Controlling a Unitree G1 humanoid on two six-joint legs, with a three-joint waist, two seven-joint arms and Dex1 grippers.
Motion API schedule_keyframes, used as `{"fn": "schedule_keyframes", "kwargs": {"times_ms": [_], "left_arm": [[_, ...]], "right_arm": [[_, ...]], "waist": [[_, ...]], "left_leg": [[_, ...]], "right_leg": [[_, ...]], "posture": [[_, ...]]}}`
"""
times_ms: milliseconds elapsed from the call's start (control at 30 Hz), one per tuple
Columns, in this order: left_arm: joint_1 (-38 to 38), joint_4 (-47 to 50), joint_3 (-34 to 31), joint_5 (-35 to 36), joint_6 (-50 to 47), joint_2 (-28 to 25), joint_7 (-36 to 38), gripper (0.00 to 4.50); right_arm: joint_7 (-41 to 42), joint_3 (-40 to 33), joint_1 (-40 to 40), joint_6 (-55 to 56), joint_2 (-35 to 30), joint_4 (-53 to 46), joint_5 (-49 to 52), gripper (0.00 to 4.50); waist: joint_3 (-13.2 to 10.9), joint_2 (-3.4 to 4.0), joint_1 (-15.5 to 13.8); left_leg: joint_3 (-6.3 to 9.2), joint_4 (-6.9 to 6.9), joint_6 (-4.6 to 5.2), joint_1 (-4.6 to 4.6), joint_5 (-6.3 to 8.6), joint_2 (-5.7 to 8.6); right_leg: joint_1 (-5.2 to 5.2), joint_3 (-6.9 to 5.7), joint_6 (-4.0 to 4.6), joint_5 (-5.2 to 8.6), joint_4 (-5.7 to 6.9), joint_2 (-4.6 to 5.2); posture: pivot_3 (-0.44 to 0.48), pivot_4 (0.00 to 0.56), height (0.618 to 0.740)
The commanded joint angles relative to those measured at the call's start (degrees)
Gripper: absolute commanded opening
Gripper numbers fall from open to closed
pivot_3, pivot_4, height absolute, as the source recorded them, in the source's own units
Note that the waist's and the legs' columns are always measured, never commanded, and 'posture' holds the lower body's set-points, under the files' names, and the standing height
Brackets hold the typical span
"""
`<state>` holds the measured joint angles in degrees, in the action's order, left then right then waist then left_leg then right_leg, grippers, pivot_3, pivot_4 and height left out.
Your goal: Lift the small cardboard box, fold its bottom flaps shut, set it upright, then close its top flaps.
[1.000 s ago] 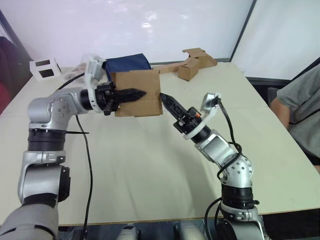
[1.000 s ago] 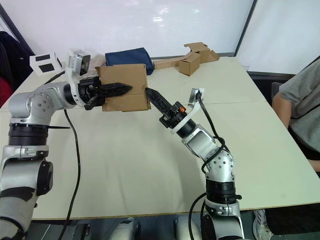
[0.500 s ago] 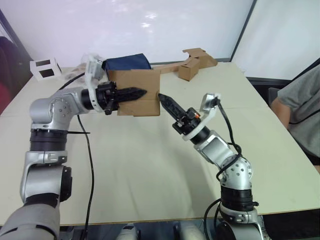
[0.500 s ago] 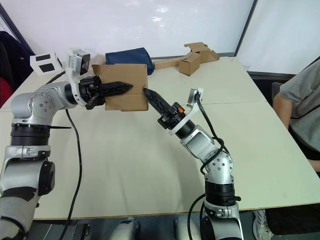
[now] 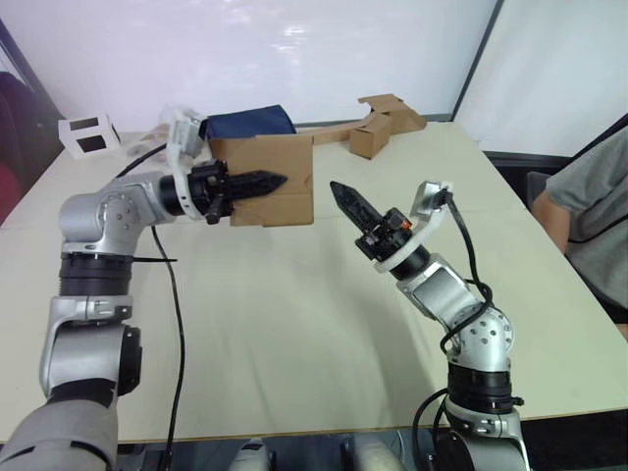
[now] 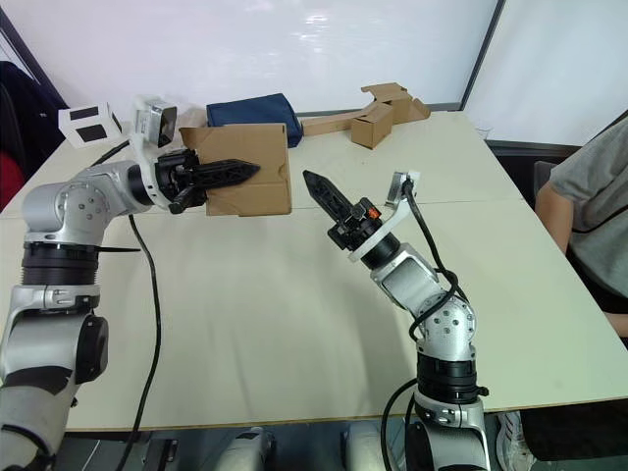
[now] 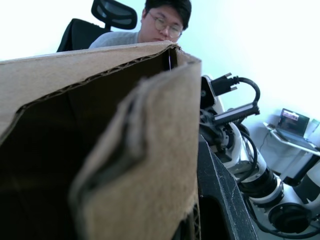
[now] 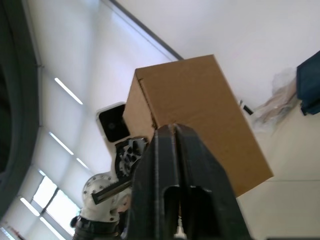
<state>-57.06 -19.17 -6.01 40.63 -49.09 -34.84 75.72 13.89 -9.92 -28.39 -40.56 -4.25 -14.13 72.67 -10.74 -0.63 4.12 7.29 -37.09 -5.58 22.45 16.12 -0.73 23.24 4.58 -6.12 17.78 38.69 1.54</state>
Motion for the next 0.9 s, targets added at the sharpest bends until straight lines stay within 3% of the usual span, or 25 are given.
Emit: {"fn": "schedule_keyframes", "kwargs": {"times_ms": [33,367,633,800,900], "left_arm": [[-1.9,0.5,-1.4,0.8,0.8,-0.2,0.0,0.00],[-1.7,0.7,-0.7,0.4,0.9,0.6,-0.2,0.00],[-1.6,0.8,0.1,-0.5,1.3,0.4,-0.1,0.00],[-2.1,0.2,4.2,-5.9,3.9,-2.0,0.7,0.00],[-5.8,-3.1,9.5,-12.9,9.0,-3.4,1.7,0.00]], "right_arm": [[-0.1,1.4,-1.4,1.8,0.7,-0.5,-3.0,0.05],[3.4,7.5,-1.3,1.5,1.2,-0.9,-9.7,0.05],[4.4,7.7,-1.4,1.4,1.5,-0.8,-11.9,0.05],[5.8,4.1,-0.4,2.0,-4.1,-0.1,-14.2,0.05],[10.4,4.6,0.1,2.0,-12.5,0.2,-20.0,0.05]], "waist": [[0.0,0.00,0.0],[0.0,0.00,0.0],[0.0,0.00,0.0],[0.0,0.00,-0.1],[0.0,0.00,-0.3]], "left_leg": [[0.00,0.00,0.00,0.00,0.00,0.00],[0.00,-0.01,-0.02,0.00,-0.01,0.00],[0.00,0.00,-0.03,0.00,-0.02,0.00],[0.00,0.00,-0.03,0.00,-0.01,0.01],[0.00,-0.01,0.00,0.00,0.00,0.04]], "right_leg": [[0.00,0.00,0.00,0.00,0.00,0.00],[0.00,0.00,0.00,0.00,0.00,0.00],[0.00,0.00,0.00,0.00,0.00,0.00],[0.00,0.00,0.00,0.00,0.00,0.00],[-0.02,-0.01,0.00,0.00,-0.02,0.01]], "posture": [[0.000,0.150,0.740],[0.000,0.150,0.740],[0.000,0.150,0.740],[0.000,0.150,0.740],[0.000,0.150,0.740]]}}
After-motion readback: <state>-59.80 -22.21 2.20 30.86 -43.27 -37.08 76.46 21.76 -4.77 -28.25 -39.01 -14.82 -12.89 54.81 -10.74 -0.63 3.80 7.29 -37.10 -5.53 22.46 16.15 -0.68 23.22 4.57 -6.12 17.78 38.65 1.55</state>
